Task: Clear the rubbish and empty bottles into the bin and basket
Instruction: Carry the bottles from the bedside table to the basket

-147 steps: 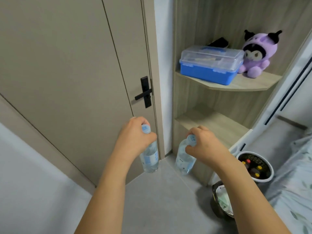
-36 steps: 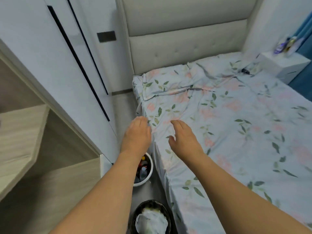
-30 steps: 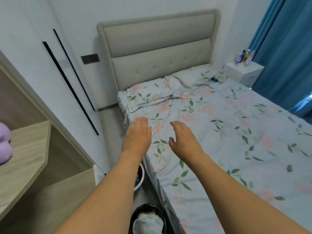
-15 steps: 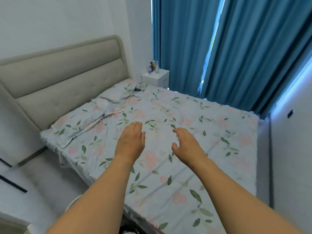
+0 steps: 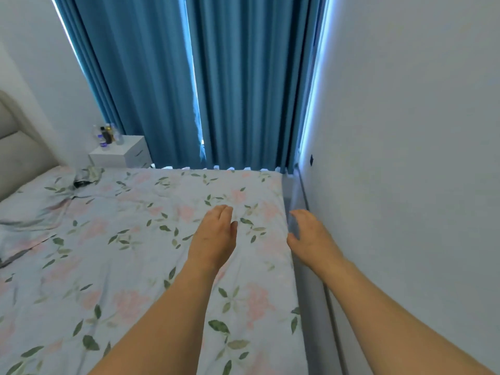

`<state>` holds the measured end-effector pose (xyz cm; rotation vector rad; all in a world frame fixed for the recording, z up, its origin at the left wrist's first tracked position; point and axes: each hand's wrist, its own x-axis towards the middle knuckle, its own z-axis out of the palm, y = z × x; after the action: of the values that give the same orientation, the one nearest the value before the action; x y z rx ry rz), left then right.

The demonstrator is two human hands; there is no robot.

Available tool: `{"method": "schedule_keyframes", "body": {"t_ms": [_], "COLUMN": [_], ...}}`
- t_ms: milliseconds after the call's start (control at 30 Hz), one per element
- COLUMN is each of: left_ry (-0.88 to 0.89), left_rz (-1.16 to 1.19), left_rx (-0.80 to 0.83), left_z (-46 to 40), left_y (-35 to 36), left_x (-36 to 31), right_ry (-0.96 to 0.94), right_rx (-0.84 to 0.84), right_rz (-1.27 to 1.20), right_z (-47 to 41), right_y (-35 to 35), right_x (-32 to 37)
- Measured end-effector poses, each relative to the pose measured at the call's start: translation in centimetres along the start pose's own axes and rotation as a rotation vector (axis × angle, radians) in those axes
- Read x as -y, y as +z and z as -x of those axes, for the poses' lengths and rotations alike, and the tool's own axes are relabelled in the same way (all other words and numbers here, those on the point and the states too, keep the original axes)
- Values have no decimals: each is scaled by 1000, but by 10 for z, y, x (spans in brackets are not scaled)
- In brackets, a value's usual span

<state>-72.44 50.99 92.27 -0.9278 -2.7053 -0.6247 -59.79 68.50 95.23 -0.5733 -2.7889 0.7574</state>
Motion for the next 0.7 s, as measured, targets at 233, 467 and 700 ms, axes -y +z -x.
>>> {"method": "schedule_keyframes", "body": {"t_ms": [233, 467, 700], "left_ry": [145, 178, 181], "left_rz": [49, 71, 29], "left_rx": [57, 26, -5], "left_z": [-44, -76, -110], "left_y": [43, 73, 94], "left_x": [-89, -185, -240], "right_ry": [111, 94, 36], "right_rx": [-68, -108, -112], "right_rz": [23, 32, -3], "right_z": [3, -9, -42], "right_y": [-49, -110, -144], "right_x": [-72, -148, -196]}}
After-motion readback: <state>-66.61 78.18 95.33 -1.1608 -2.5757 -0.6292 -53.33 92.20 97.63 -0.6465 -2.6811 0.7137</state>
